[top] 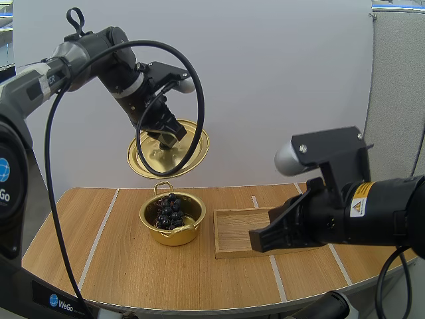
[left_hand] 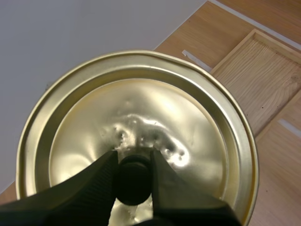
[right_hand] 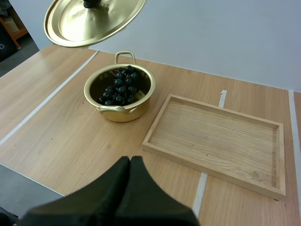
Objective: Open the pot, put the grape inside, and close it
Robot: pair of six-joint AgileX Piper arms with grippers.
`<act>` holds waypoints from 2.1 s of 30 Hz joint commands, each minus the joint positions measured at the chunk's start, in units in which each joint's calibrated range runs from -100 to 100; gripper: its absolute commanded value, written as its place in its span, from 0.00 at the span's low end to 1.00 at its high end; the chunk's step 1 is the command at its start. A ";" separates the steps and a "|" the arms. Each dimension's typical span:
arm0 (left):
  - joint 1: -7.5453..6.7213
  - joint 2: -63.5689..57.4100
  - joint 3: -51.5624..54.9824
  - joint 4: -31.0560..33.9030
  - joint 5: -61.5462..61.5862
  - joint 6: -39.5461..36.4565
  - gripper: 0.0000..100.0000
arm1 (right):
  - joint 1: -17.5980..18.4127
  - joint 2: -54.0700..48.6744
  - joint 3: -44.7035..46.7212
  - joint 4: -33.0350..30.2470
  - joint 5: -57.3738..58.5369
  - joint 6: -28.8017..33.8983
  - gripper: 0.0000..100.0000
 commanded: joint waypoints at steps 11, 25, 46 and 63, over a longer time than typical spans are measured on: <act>-0.13 13.96 2.08 -0.91 -3.70 0.96 0.00 | -0.15 -0.53 2.48 0.20 -4.39 -1.68 0.00; -0.13 20.60 5.84 2.00 -11.40 1.94 0.00 | -0.15 -0.53 2.48 0.20 -4.39 -1.80 0.00; -0.13 25.45 10.54 0.87 -19.44 3.60 0.00 | -0.15 -0.53 2.48 0.20 -4.39 -1.89 0.00; -0.13 28.04 10.54 -1.85 -18.24 5.34 0.00 | -0.15 -0.53 2.48 0.20 -4.39 -1.89 0.00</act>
